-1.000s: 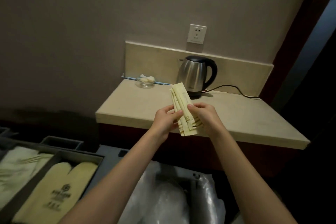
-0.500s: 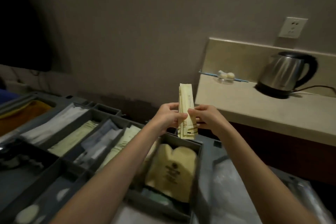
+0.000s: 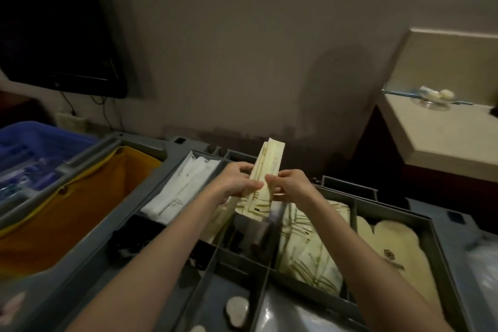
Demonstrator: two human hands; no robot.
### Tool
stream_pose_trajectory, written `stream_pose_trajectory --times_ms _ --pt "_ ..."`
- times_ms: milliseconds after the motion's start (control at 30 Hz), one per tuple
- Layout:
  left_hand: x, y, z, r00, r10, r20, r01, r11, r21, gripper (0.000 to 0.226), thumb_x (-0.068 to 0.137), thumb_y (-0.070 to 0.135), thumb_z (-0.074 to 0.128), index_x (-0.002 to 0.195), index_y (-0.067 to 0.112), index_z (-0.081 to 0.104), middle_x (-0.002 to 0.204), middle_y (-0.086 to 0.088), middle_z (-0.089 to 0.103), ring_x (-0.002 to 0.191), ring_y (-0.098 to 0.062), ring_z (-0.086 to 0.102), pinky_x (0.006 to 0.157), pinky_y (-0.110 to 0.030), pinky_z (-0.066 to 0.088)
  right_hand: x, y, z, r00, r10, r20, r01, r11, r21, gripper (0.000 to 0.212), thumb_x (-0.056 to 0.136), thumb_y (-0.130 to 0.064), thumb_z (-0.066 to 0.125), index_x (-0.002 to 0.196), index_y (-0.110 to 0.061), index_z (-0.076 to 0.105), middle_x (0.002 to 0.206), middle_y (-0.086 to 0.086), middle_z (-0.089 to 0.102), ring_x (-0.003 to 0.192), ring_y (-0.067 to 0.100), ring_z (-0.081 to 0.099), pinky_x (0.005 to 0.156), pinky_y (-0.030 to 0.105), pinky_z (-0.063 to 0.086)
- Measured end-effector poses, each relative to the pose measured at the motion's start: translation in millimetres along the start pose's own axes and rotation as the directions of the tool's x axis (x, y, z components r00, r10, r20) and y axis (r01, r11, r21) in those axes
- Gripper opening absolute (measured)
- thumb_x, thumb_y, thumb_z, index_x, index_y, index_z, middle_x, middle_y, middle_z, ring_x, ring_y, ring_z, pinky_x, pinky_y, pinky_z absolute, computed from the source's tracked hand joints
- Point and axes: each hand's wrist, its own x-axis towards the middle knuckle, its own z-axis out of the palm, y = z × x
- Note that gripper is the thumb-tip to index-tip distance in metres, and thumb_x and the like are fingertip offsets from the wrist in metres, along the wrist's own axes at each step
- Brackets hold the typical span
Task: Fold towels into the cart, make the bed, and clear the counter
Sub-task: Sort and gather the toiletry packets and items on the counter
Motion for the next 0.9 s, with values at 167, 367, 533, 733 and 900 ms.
stream_pose_trajectory --times_ms 167,367,533,733,900 --pt "5 -40 -55 0.994 -0.106 -0.023 0.107 0.993 0.053 0.057 0.079 0.009 0.074 0.131 0.011 0.05 0.115 -0.01 0.065 0.098 -0.023 0.065 0.076 -0.033 0.056 28 5 60 0.996 0.065 0.062 -0.063 0.997 -0.04 0.013 0.085 -0.008 0.068 0.093 0.002 0.063 0.096 0.016 0.069 0.076 0.02 0.071 0.064 0.028 0.06" --pt "12 -70 -69 0.99 -0.14 -0.013 0.138 0.953 0.27 0.065 0.08 0.006 0.072 0.138 0.014 0.044 0.127 -0.012 0.056 0.109 -0.027 0.059 0.09 -0.041 0.053 47 18 95 0.997 0.077 0.025 -0.066 0.951 -0.302 0.015 0.084 -0.011 0.07 0.089 0.0 0.063 0.075 0.011 0.067 0.056 0.013 0.065 0.051 0.019 0.055" --pt "16 -82 -58 0.993 -0.104 -0.061 0.12 0.895 0.429 0.066 0.08 0.014 0.074 0.138 0.018 0.043 0.136 -0.009 0.051 0.116 -0.023 0.055 0.082 -0.028 0.049 51 26 100 0.992 -0.125 -0.014 0.085 0.746 -0.66 0.018 0.083 -0.023 0.072 0.091 -0.011 0.062 0.081 0.001 0.063 0.073 0.014 0.062 0.062 0.024 0.051" --pt "12 -95 -45 0.986 0.118 -0.114 -0.026 0.799 0.601 0.078 0.076 0.019 0.078 0.143 0.019 0.038 0.138 -0.005 0.048 0.123 -0.021 0.049 0.098 -0.032 0.042 49 37 90 0.956 -0.29 -0.042 0.152 0.614 -0.774 0.026 0.09 -0.02 0.059 0.112 -0.013 0.048 0.118 0.007 0.051 0.101 0.028 0.055 0.079 0.039 0.047" --pt "15 -86 -39 0.971 0.241 -0.006 -0.159 0.66 0.734 0.076 0.081 0.01 0.07 0.146 0.021 0.032 0.148 0.0 0.035 0.134 -0.017 0.037 0.105 -0.031 0.038 45 45 50 0.926 -0.376 -0.02 0.172 0.47 -0.866 0.041 0.096 -0.035 0.05 0.132 -0.015 0.046 0.134 0.006 0.045 0.125 0.023 0.04 0.096 0.037 0.042"
